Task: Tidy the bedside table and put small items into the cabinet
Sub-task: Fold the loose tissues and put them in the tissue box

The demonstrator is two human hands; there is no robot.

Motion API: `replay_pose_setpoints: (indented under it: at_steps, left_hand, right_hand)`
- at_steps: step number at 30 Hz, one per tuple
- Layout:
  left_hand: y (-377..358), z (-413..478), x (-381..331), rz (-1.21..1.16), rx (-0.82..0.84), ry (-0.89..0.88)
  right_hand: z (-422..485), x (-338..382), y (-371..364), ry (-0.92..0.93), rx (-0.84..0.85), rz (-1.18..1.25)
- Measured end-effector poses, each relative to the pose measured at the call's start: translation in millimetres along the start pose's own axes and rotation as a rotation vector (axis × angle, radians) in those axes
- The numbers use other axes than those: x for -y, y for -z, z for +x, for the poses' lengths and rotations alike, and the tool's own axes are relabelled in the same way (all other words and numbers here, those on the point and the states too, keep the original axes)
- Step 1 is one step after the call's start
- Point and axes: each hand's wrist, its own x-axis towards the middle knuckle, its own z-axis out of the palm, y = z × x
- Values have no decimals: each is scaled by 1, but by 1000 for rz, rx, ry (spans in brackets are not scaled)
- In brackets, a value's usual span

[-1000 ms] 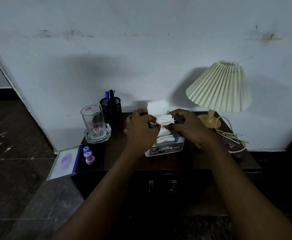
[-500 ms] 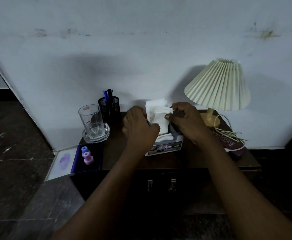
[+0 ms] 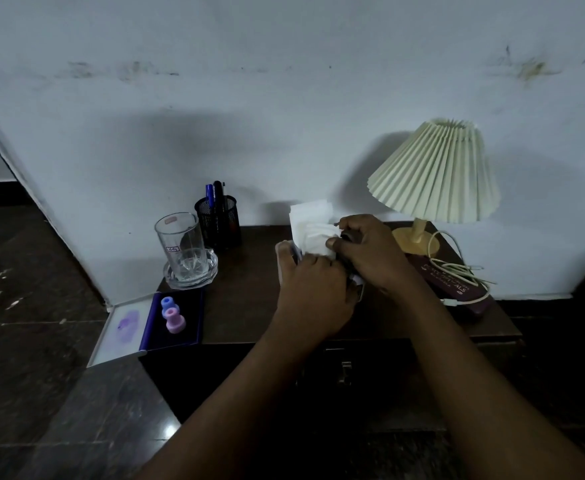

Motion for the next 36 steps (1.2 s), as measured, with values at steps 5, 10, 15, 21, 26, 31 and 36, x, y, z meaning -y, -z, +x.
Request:
replay_pose_setpoints:
  at_steps: [5,10,15,21,26,31,36]
  left_hand:
    - [0,-1,5,-12,51,-8]
    - [11,7,17,-146,-89,2]
    - [24,13,59,-396,-271,325]
    - [12,11,75,-734,-167,507]
    - [8,6,73,-1064,-6,513]
    - [2,-7,78,-1208,156,445]
    - [-4,-20,80,-1264,264,347]
  right_hand:
    - [0,1,1,9,1,-51]
    - [2,4,6,48,83,-93]
    - [2,3,4,26,79,-93]
    - [0,3,1,36,109,-146]
    - [1,2,1,59,80,-179]
    - [-1,-2,-1,17,87,-122]
    - [-9,-1,5,-86,92,68]
